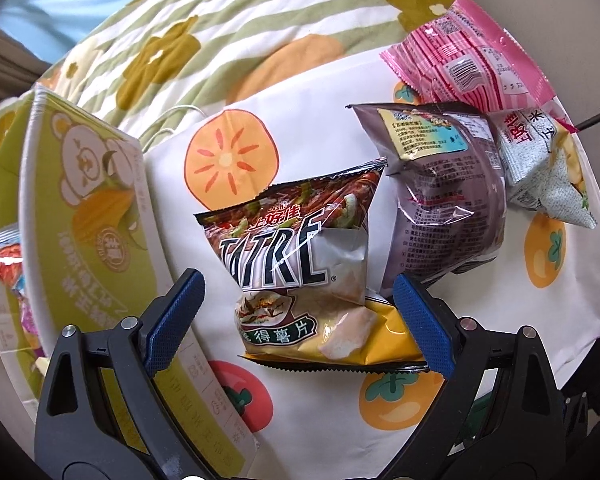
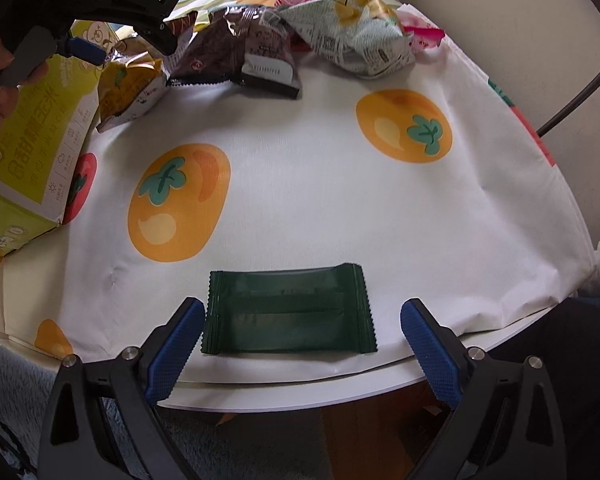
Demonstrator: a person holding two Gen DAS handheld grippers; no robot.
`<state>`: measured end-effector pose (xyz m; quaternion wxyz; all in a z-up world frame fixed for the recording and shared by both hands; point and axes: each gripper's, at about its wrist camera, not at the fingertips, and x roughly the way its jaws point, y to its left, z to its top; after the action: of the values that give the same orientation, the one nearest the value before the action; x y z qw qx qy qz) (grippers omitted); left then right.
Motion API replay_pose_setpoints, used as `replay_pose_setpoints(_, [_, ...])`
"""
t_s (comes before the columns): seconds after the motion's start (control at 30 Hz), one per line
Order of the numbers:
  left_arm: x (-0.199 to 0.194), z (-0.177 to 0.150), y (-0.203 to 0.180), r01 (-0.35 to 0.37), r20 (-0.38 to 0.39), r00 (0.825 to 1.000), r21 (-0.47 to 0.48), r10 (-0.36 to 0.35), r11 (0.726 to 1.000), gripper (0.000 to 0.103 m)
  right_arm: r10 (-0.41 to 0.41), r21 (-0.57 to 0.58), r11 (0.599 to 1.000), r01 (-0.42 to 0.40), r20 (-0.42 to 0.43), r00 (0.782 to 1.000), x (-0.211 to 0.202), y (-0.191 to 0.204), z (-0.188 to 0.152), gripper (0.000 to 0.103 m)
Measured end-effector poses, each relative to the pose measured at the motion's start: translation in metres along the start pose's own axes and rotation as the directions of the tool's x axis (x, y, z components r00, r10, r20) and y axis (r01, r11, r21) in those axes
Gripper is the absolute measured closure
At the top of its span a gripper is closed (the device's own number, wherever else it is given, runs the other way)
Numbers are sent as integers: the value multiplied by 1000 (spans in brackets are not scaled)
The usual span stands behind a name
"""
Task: Organize snacks
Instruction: 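Grasp the TATRE chips bag with left tool while right tool grasps the dark green packet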
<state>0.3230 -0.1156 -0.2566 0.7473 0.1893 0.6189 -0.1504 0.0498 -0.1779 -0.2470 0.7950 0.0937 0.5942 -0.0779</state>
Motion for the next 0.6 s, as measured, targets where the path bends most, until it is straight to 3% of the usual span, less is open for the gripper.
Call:
replay_pose_setpoints(0.17, [13, 1, 3, 38, -39, 999, -7, -38, 999, 26, -2, 1, 1000, 2, -29, 1000, 12, 3, -1, 5])
replay_pose_setpoints(0.6, [23, 0, 2, 53, -50, 997, 9, -53, 999, 38, -28, -26, 999, 27, -45, 999, 32, 10, -6, 5])
